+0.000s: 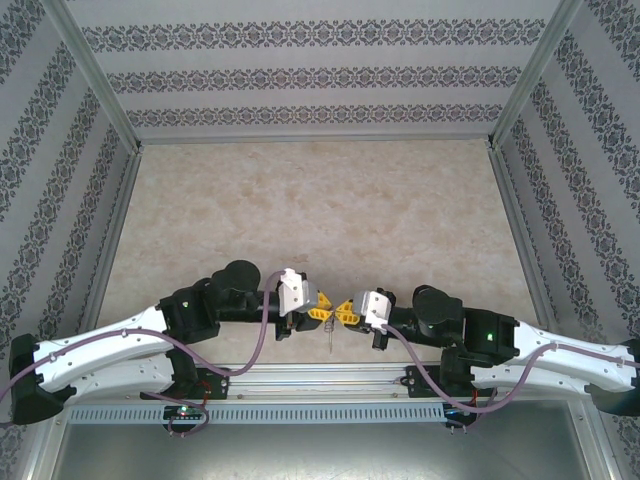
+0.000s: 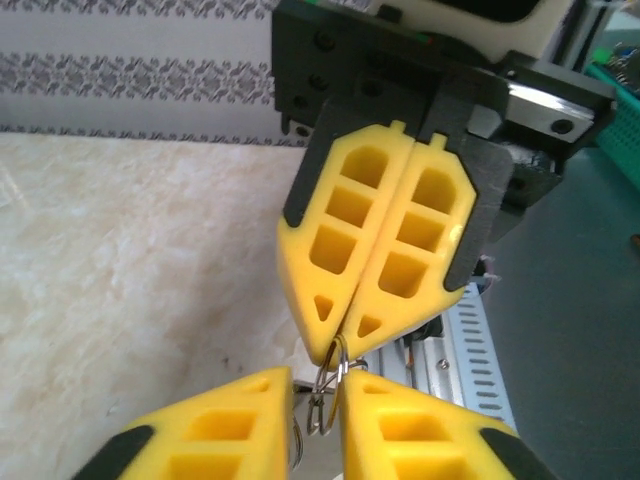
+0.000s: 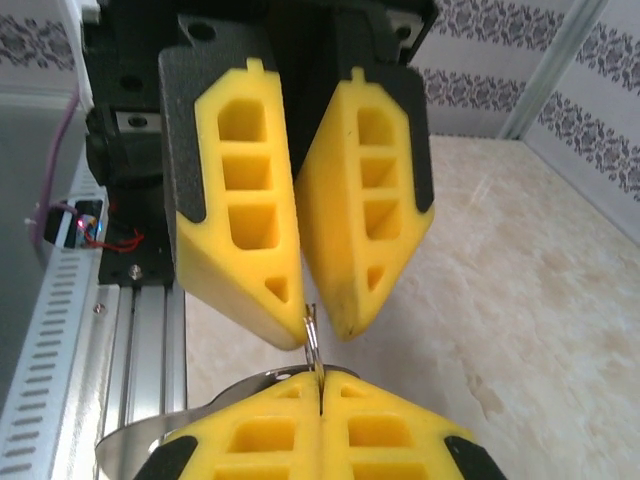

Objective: Put the keys on the keyring

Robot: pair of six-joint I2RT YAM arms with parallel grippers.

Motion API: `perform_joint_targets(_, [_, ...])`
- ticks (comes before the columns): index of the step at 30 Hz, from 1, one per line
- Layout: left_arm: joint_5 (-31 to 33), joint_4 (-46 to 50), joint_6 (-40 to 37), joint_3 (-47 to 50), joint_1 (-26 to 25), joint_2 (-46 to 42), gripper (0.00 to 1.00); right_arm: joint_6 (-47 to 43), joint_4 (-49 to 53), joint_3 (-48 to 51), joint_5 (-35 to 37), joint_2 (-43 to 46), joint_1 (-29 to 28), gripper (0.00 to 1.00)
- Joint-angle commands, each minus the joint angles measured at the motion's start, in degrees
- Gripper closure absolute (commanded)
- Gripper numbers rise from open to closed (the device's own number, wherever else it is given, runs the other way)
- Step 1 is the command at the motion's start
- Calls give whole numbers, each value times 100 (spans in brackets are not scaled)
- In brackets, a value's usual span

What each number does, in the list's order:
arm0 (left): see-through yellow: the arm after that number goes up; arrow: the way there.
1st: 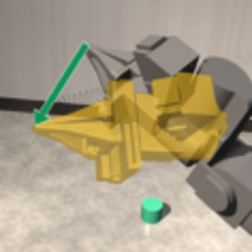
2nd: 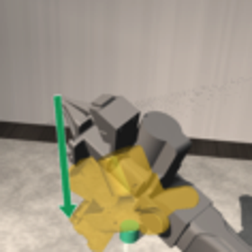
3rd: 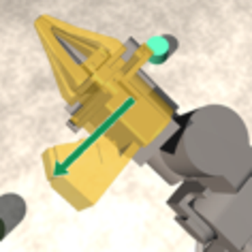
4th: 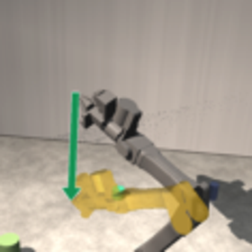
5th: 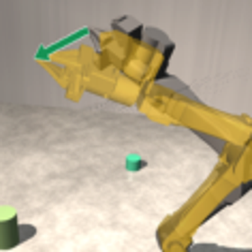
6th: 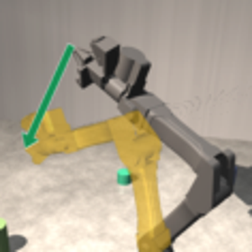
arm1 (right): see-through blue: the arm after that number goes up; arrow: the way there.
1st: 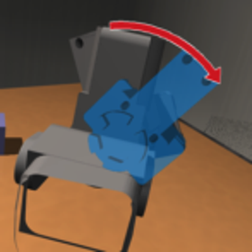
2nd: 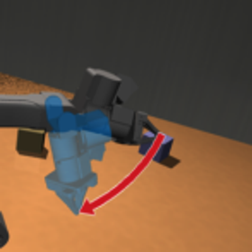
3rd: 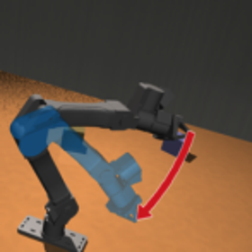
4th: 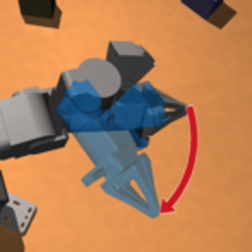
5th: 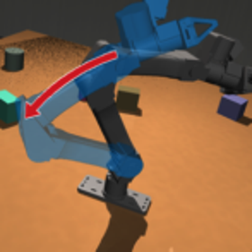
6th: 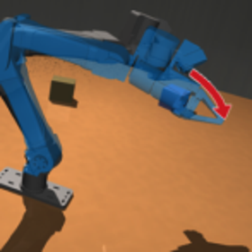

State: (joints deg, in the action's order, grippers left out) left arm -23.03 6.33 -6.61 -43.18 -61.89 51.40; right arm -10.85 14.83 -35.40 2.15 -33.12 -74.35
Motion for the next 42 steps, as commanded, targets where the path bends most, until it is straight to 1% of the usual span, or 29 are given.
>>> perform_joint_targets(1, [347, 499, -265, -291, -70, 54, 77, -75, 276, -320, 279, -85, 52, 100])
perform_joint_targets(6, [579, 710, -373, -411, -129, 220, 76, -113, 533, -535, 395, -419, 52, 100])
perform_joint_targets(15, [601, 714, -411, -443, -209, 356, 76, -123, 625, -722, 343, -684, 105, 100])
perform_joint_targets(23, [618, 670, -394, -390, -227, 258, 100, -123, 623, -749, 278, -664, 113, 100])
perform_joint_targets(27, [549, 547, -360, -317, -227, 141, 100, -110, 458, -636, 159, -519, 108, 100])
perform_joint_targets(28, [516, 469, -343, -284, -227, 102, 100, -85, 412, -589, 132, -459, 107, 98])
perform_joint_targets(31, [448, 210, -264, -151, -227, -68, 100, 25, 270, -438, 37, -332, 117, 83])
perform_joint_targets(33, [401, 43, -218, -69, -227, -177, 100, 120, 185, -310, -10, -241, 121, 76])
perform_joint_targets(35, [342, -104, -171, -8, -227, -263, 100, 196, 98, -211, -89, -148, 121, 73])
perform_joint_targets(42, [64, -404, -61, 130, -227, -318, 100, 224, -122, -99, -215, -69, 114, 74])
